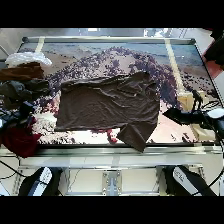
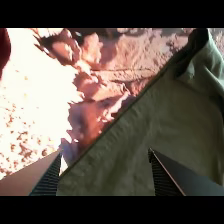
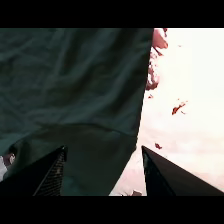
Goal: Fold the shirts.
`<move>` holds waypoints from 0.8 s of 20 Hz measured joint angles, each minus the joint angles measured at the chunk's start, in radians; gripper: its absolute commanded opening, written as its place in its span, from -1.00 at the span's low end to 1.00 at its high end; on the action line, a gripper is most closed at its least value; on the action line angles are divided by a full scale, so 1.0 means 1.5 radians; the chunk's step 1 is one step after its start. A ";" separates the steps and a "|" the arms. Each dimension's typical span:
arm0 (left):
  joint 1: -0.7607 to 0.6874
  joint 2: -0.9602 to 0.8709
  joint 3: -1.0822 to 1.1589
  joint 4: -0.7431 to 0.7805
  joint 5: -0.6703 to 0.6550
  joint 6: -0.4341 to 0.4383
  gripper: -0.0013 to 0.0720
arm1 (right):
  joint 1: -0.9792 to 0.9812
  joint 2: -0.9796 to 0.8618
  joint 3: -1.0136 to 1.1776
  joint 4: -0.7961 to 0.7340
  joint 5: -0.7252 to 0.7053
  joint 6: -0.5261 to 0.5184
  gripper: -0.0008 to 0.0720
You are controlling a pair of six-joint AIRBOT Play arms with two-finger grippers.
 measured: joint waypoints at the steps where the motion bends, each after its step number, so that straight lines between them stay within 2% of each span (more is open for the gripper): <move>1: 0.002 -0.001 -0.008 -0.026 -0.012 0.012 0.67 | -0.007 -0.003 -0.013 0.007 0.008 -0.012 0.43; 8: 0.006 -0.027 -0.035 -0.172 -0.119 0.094 0.67 | -0.024 -0.123 -0.066 0.126 0.044 -0.137 0.44; 10: 0.006 -0.030 -0.061 -0.204 -0.131 0.111 0.65 | -0.025 -0.156 -0.070 0.143 0.034 -0.164 0.43; 11: 0.006 -0.031 -0.082 -0.222 -0.136 0.117 0.50 | -0.025 -0.170 -0.071 0.150 0.030 -0.175 0.44; 16: 0.007 -0.031 -0.209 -0.379 -0.114 0.180 0.49 | -0.025 -0.196 -0.072 0.161 0.013 -0.210 0.44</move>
